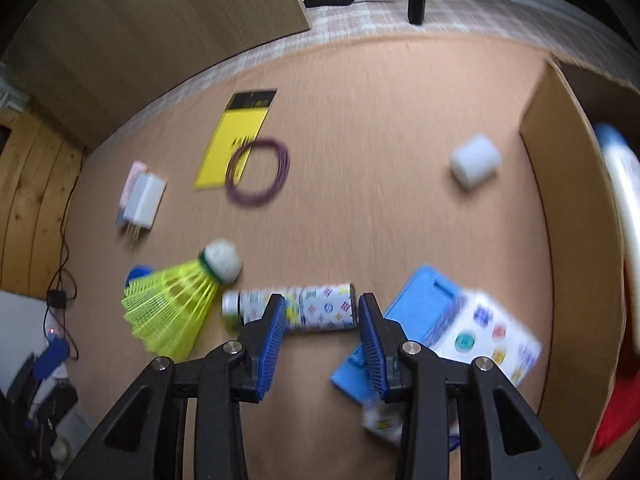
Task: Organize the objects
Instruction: 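Reach the right tool to the yellow shuttlecock and grasp it, then carry the yellow shuttlecock with the right tool and release it into the box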
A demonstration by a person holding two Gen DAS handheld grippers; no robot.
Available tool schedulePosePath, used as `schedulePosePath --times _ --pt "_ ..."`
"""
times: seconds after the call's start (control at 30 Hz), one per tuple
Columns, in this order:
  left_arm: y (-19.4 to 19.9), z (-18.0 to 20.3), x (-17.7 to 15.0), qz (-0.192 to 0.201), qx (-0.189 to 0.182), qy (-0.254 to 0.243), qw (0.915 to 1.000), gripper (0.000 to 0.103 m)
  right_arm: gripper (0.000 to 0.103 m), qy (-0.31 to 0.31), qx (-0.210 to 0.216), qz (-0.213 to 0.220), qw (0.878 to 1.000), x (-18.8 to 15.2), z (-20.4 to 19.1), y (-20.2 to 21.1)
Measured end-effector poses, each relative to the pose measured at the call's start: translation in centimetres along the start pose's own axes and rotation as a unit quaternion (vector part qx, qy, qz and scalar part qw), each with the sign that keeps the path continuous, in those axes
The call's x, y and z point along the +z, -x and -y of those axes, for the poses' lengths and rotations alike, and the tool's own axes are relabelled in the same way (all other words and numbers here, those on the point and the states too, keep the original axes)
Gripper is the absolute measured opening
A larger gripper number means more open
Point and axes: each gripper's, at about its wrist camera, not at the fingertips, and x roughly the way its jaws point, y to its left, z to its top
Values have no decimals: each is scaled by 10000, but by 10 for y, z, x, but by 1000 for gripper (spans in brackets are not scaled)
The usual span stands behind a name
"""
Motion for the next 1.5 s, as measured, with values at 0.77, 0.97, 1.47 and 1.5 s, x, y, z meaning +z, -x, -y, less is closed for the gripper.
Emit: schedulePosePath --times 0.77,0.97,1.47,1.5 --pt "-88 10 43 -489 348 -861 9945 63 44 -571 1205 3 9911 36 -43 -2" --pt "-106 20 50 -607 192 -1051 9924 55 44 -786 1277 -351 9881 42 -47 -30" --pt "-103 38 46 -484 -231 -842 9950 4 38 -933 1590 -383 9821 34 -46 -26" --pt "-100 41 45 -450 -243 -829 9952 4 38 -923 1606 -358 9820 32 -46 -20"
